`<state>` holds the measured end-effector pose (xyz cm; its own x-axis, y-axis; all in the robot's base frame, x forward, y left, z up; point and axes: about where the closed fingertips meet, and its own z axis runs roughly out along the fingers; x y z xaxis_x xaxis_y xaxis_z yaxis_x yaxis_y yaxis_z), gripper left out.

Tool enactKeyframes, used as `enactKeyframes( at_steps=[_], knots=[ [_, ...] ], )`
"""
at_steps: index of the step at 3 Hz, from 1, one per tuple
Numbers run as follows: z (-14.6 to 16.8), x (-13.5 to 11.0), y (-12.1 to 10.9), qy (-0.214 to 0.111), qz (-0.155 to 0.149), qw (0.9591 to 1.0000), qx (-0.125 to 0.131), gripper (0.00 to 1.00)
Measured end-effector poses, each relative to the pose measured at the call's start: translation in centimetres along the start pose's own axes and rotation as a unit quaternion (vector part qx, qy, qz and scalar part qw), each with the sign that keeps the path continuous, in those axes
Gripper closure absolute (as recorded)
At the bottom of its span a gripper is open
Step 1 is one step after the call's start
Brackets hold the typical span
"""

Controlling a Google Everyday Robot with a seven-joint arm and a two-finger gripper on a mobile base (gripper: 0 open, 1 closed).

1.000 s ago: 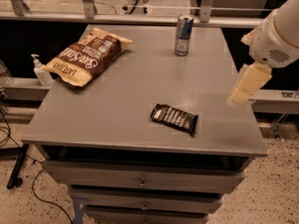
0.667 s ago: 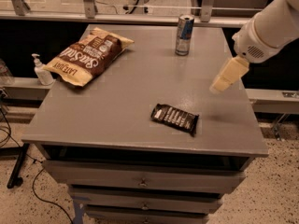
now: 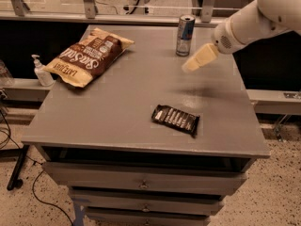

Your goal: Knock redbull can over

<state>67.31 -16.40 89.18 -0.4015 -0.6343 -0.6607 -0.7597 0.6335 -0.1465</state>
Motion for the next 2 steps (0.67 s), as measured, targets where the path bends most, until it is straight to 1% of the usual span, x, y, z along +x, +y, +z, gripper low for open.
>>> enactKeyframes(
  at_steps=[1,2],
  knots=[
    [2.9,-2.6,-0.8,-0.071,0.051,0.9956,-0.033,0.0],
    [5.3,-5.2,-1.1,-0.138,0.071,0.9857,-0.065,0.0]
  ],
)
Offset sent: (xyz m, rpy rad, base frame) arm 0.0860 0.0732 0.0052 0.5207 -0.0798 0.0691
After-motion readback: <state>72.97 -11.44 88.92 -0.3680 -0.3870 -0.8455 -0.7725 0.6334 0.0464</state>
